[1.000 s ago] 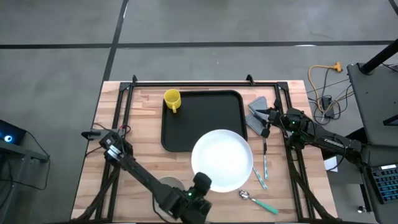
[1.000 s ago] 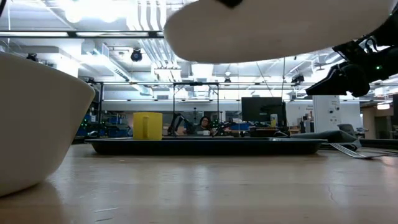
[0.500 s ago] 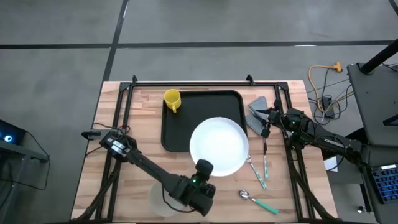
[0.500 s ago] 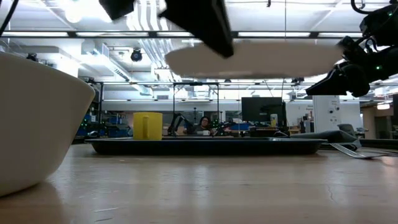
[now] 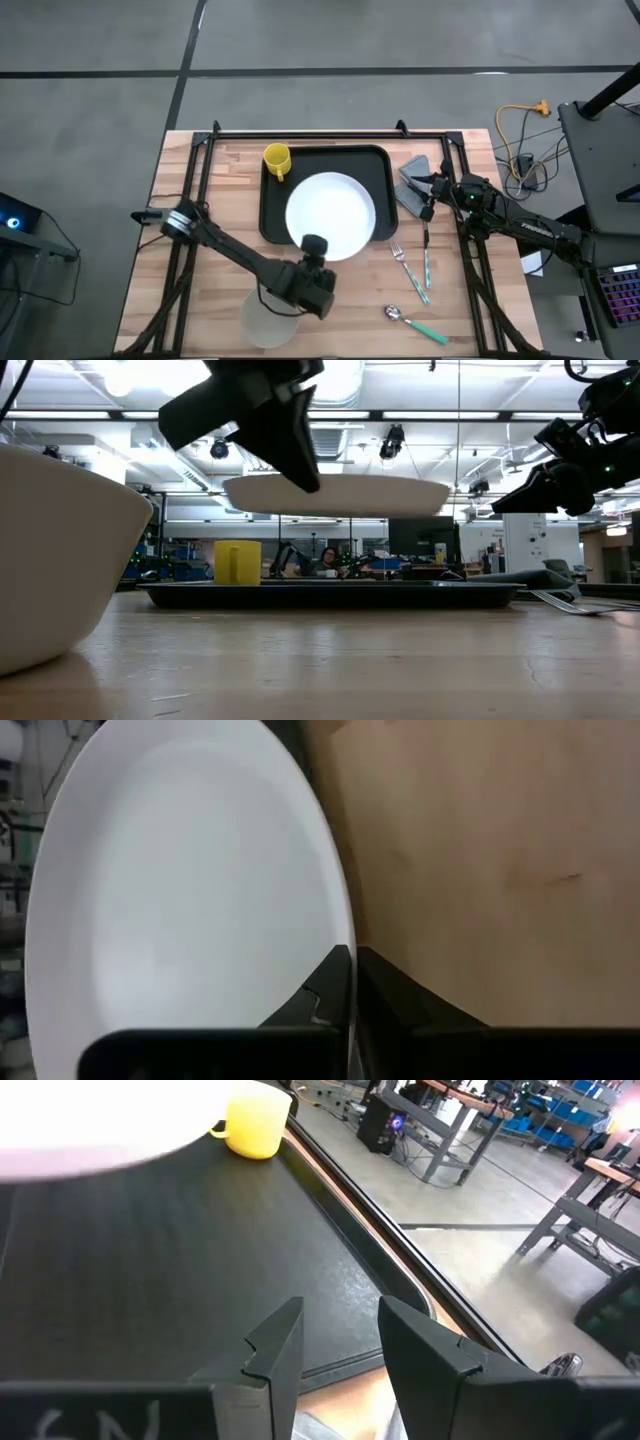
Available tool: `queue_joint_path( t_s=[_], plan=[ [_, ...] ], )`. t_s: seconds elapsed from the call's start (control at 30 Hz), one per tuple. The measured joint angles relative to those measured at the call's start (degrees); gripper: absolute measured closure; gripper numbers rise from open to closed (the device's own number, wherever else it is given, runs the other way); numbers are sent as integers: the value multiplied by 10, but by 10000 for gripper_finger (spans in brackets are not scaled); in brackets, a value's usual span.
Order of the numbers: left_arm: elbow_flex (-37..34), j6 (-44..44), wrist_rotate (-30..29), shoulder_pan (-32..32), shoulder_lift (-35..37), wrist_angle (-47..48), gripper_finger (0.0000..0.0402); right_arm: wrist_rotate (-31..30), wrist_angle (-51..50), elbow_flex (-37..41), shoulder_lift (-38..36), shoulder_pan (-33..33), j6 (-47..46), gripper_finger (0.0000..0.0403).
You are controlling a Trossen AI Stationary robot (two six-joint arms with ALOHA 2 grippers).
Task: Set up tray
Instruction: Put the white plate on the black serving tray to the bottom of the yellow mug
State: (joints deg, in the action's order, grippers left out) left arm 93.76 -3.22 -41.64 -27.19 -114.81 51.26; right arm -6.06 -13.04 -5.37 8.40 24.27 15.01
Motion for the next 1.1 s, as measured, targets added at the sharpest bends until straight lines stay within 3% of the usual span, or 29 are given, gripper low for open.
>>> queue_joint_path(
  t_s=[0.27, 0.4, 1.1],
  plan=[
    [-224, -1, 13, 18, 160, -198, 402, 0, 0, 0, 0, 0, 0, 280],
    [-294, -1, 27, 22, 212, -267, 401, 0, 0, 0, 0, 0, 0, 280],
    [-368, -36, 86, 82, 220, -287, 401, 0, 0, 0, 2, 0, 0, 280]
  ],
)
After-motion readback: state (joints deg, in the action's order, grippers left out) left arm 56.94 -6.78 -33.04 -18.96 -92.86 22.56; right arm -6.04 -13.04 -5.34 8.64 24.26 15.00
